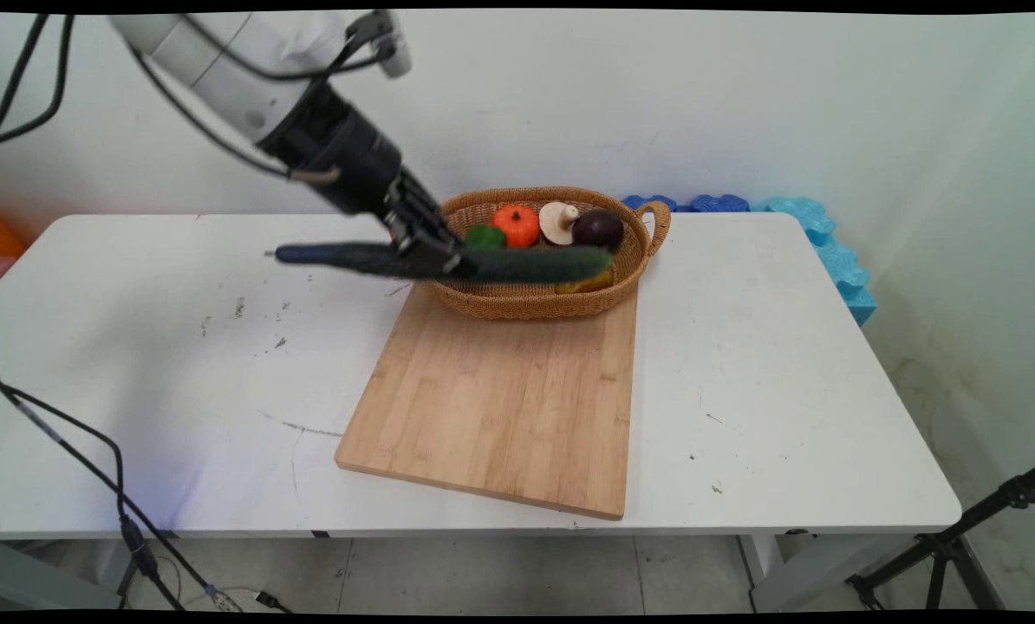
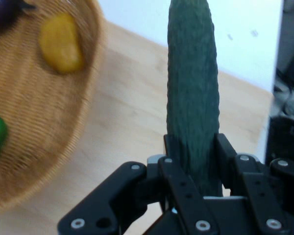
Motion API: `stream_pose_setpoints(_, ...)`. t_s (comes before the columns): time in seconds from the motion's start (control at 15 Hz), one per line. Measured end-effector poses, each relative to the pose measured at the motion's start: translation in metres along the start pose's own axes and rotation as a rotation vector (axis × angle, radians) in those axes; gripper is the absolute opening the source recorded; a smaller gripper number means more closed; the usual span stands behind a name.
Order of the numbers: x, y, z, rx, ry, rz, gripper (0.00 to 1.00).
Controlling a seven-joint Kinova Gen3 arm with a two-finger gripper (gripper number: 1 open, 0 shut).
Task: Place the picked object on the cutting board
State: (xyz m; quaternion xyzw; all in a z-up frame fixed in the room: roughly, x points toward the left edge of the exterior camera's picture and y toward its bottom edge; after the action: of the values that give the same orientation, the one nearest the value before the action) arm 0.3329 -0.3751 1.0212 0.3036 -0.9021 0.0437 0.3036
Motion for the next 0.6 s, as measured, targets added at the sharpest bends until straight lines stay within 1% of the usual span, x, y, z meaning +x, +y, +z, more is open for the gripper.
stream_pose_setpoints(0.27,-0.035,0.020,0.019,-0.036,-0.030,0.004,0.00)
stream_pose_setpoints(0.4,-0.050,0.024,0.033,-0.042,-0.041,0.004,0.00)
stream_pose_setpoints(0.6,-0.066,0.027,0.050,-0.045,-0.050,0.000,0.00)
